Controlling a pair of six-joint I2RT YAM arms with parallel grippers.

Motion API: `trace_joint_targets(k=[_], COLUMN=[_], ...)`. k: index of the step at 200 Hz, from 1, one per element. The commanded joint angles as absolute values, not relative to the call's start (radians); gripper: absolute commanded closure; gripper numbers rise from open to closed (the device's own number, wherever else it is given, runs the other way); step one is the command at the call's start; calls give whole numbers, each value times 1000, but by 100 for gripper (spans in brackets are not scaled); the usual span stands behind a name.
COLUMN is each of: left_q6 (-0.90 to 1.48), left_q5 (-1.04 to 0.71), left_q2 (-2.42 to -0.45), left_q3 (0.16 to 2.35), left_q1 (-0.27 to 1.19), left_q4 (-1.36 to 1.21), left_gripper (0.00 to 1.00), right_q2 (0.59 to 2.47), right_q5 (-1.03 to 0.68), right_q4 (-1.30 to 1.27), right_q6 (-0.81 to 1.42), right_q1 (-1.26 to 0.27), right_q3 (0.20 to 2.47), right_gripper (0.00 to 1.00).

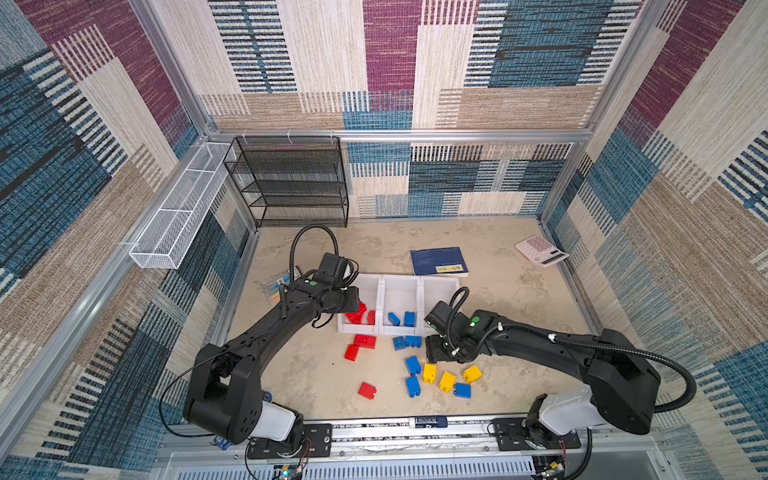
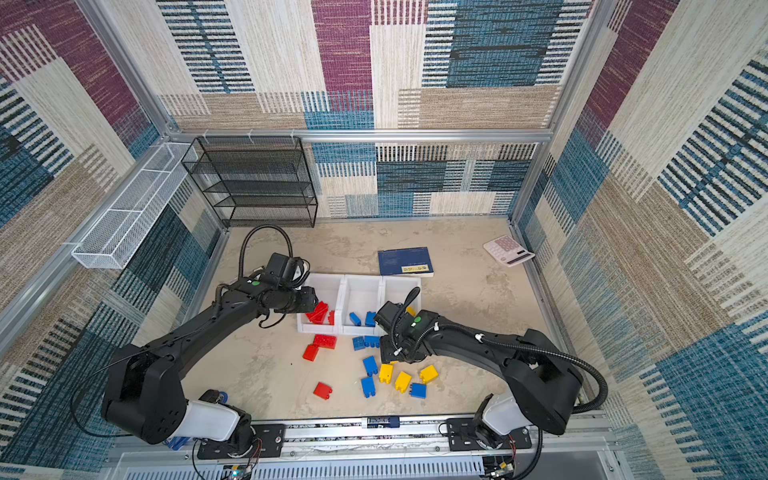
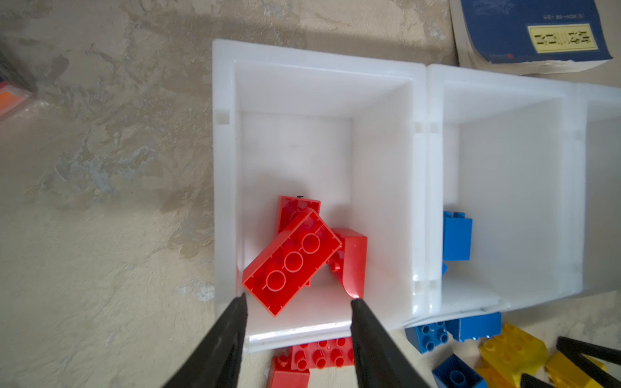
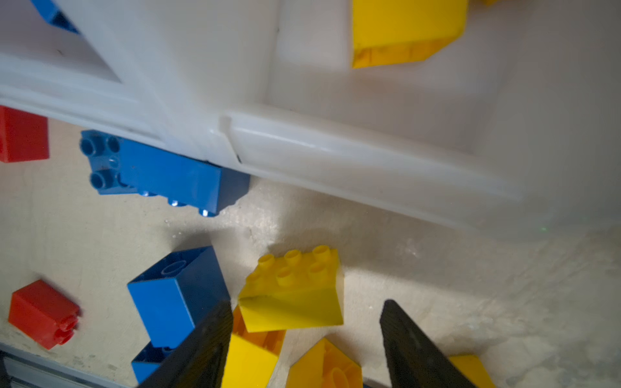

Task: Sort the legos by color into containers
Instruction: 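Lower the right gripper and grasp a yellow brick in front of the bins, then lift the yellow brick and drop it into the yellow bin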

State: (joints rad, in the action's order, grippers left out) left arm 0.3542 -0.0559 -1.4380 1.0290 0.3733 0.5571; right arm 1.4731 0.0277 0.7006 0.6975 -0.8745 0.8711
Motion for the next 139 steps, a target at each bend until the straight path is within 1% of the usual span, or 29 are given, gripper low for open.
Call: trace_joint_targets(k=[1,23,37,85,139], left_q6=[382,398,405,410,417], left_q5=[-58,-66,-69,-69,-69], left_q2=[-1426,-1421,-1418,-1414,-1408], left_q3=[1013,996,990,982,979], left_q1=[372,371,373,373,372], left_q4=[529,516,514,511,515], left_gripper=[47,47,47,47,47], right_q2=[1506,1537,1554,1562,1523], right_q5=[29,35,47,43,100], right_q4=[700,701,710,711,756], right_q6=[676,659,652,639,633], right_q1=[-888,-894,-894,-895,-895], right_q3=[893,905,912,923,958], right_gripper=[28,28,31,46,49])
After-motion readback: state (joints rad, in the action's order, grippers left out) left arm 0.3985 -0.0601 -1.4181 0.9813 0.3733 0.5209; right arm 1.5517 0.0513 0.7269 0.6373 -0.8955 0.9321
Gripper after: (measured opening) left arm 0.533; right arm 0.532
